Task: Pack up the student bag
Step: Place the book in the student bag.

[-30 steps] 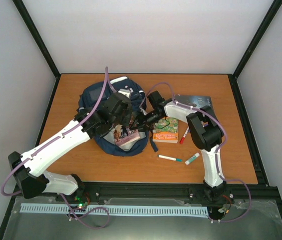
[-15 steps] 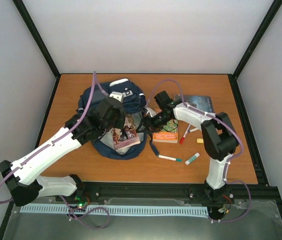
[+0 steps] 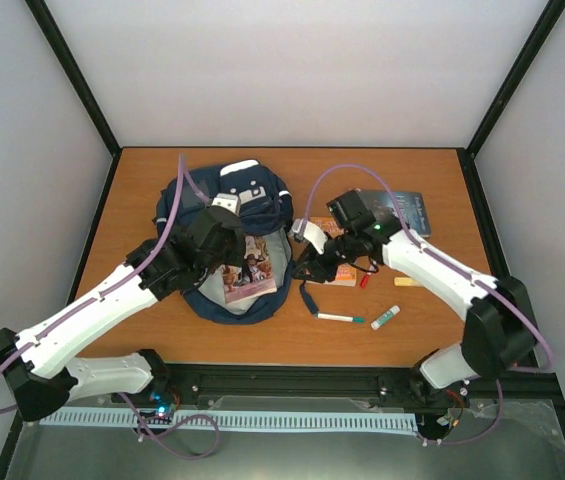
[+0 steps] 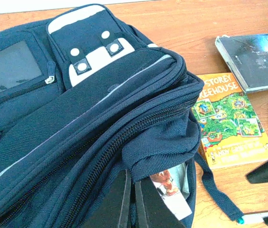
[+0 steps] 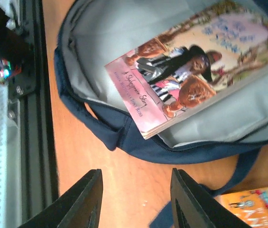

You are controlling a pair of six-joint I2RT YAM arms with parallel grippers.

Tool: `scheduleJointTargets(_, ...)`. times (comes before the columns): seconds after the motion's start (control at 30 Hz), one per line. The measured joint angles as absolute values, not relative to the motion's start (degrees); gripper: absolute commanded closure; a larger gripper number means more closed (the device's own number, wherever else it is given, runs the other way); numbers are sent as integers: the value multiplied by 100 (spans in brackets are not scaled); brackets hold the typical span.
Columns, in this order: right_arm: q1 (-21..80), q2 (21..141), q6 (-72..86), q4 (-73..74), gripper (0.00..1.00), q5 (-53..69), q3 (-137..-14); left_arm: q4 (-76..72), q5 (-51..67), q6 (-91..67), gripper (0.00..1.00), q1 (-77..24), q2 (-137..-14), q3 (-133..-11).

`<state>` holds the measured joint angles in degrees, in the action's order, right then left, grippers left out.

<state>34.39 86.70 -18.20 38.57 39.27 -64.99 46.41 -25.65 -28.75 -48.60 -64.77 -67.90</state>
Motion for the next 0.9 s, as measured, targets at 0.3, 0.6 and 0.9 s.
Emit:
scheduleJointTargets(0.3, 4106, 7990, -4016, 3697, 64, 3079, -5725, 4477, -2495, -3107, 99, -4860, -6438, -6670)
scheduleJointTargets(0.6, 5312, 8195, -4571, 3214, 72, 1938, -5787, 4475, -2346, -3155, 99, -4858, -6580, -6735)
scheduleJointTargets(0.9, 5924, 8571, -4729, 2738, 74, 1066, -5977, 4484, -2126, -3197, 99, -4831, -6650, -6943)
